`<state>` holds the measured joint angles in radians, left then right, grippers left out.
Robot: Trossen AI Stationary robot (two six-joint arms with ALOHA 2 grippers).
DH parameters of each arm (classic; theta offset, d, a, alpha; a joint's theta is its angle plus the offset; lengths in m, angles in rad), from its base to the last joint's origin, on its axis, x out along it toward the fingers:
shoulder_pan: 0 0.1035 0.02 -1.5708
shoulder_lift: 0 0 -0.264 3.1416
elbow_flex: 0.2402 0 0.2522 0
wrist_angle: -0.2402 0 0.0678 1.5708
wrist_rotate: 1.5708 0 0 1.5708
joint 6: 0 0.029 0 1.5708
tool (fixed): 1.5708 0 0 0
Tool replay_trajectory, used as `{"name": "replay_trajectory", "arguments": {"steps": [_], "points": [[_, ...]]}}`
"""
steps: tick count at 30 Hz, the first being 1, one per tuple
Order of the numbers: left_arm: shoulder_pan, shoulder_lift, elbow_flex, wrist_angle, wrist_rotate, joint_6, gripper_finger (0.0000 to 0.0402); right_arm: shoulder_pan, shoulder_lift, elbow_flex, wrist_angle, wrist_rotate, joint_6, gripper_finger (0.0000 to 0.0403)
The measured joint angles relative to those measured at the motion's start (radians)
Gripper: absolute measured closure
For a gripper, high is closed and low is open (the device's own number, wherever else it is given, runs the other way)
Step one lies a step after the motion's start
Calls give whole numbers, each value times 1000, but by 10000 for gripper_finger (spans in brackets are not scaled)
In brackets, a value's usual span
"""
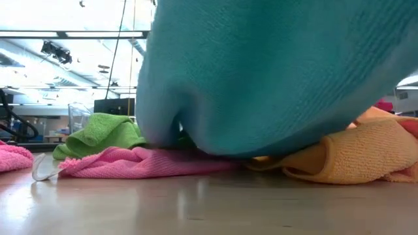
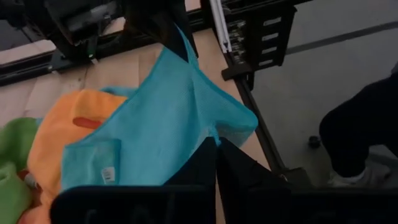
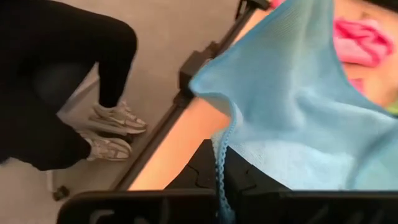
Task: Fold microfiber towels
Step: Fold the left blue microfiber towel
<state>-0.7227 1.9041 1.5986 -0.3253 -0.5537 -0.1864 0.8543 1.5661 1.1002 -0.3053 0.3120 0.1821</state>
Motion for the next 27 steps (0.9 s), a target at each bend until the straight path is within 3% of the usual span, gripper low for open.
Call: {"name": "replay_trajectory", "arguments": {"steps": [11,16,27], "points": [[20,-34,68,-123,-34,85,391,-26,-1,179,-313,38,-29,403],[58,-35,60,-170,-37,125,391,-60,-1,180,-397,3,-45,403],[184,-36,-61,-212,0,251,392,-212,-15,67,-402,-97,-165,403]]}}
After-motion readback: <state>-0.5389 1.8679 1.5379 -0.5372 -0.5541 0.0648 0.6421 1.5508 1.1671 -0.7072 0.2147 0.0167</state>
